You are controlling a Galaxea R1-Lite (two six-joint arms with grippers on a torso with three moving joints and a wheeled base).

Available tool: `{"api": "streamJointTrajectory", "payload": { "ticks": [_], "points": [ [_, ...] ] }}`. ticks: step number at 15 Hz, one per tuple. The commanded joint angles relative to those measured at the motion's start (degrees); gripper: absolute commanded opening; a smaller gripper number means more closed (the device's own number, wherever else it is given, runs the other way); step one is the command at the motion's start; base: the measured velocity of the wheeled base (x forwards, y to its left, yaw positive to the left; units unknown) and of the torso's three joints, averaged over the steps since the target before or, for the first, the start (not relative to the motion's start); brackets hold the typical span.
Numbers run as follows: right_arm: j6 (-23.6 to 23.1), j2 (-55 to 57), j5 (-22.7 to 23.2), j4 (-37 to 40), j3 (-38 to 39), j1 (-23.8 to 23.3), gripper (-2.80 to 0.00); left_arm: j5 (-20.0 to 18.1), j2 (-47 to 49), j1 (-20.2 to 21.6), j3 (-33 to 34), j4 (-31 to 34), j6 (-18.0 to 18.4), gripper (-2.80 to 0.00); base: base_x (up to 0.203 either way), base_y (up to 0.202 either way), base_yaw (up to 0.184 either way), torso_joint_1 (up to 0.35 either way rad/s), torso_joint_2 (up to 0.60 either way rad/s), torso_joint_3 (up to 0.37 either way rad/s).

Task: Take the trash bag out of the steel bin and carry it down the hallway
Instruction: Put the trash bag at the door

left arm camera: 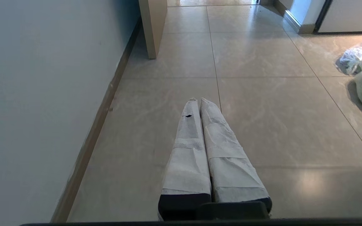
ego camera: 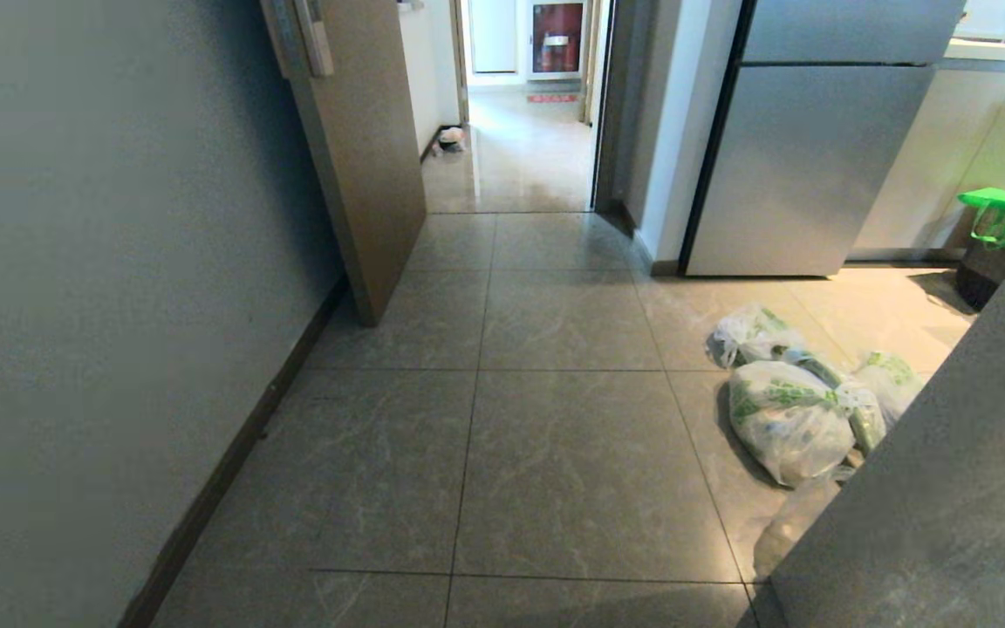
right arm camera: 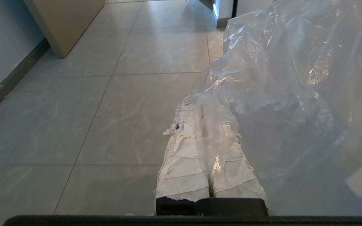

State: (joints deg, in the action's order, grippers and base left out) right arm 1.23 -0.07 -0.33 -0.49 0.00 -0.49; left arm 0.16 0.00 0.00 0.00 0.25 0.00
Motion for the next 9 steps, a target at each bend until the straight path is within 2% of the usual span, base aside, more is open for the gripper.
{"api": "streamJointTrajectory", "payload": {
  "ticks": [1, 9],
  "points": [
    [0.00, 0.07, -0.02, -0.04, 0.09, 0.05, -2.80, 0.02, 0.00, 0.00, 0.00, 0.01, 0.00, -2.80, 0.191, 0.000, -0.002, 0.007, 0.00, 0.002],
    [0.00, 0.07, -0.02, -0.04, 0.09, 0.05, -2.80, 0.02, 0.00, 0.00, 0.00, 0.01, 0.00, -2.80, 0.190, 0.000, 0.001, 0.004, 0.00, 0.001]
  ]
}}
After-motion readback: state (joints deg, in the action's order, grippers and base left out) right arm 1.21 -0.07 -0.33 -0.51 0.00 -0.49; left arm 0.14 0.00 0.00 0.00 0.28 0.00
